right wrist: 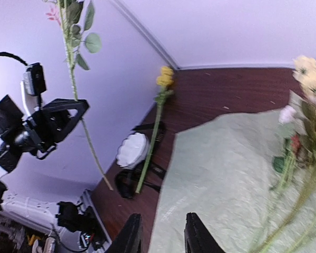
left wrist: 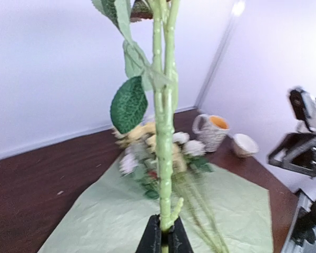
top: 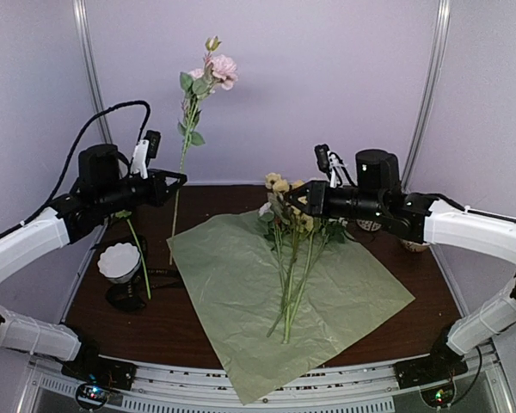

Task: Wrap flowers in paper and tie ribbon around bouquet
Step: Pick up the fake flower from the corner of the board, then pass from the left arm to the right, then place the fake flower on the flattened wrapping paper.

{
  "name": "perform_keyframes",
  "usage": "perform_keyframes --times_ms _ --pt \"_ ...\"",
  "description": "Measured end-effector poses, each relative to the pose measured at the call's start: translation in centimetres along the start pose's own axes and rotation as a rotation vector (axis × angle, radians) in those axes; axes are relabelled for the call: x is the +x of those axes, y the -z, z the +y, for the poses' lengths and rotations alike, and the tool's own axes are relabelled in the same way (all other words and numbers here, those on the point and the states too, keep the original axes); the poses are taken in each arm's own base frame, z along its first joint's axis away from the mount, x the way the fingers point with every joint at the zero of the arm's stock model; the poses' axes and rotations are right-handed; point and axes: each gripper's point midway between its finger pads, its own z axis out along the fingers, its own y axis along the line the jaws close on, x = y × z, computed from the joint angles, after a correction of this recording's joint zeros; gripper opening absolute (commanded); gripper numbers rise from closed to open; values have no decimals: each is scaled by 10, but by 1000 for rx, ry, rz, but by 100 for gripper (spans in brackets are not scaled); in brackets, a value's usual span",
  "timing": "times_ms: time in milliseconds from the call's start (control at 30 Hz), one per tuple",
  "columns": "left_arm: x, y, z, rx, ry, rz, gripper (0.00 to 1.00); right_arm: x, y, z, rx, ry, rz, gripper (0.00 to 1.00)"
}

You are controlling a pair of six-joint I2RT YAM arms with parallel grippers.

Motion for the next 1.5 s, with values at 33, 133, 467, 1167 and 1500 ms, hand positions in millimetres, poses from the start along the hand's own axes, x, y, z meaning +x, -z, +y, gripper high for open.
perform_keyframes --times_ms 33,133,467,1167,1500 --pt "-8 4 -29 93 -36 -34 0 -7 0 22 -60 30 -14 34" --pt "-22 19 -95 308 -107 -108 0 -27 5 83 -221 108 -65 38" --pt "-12 27 -181 594 -163 -127 0 -55 8 180 -475 223 -185 57" --pt "0 7 -182 517 -159 -47 69 -55 -16 96 -187 109 -144 0" --pt "12 -27 3 -117 80 111 68 20 -42 -88 268 -165 144 0"
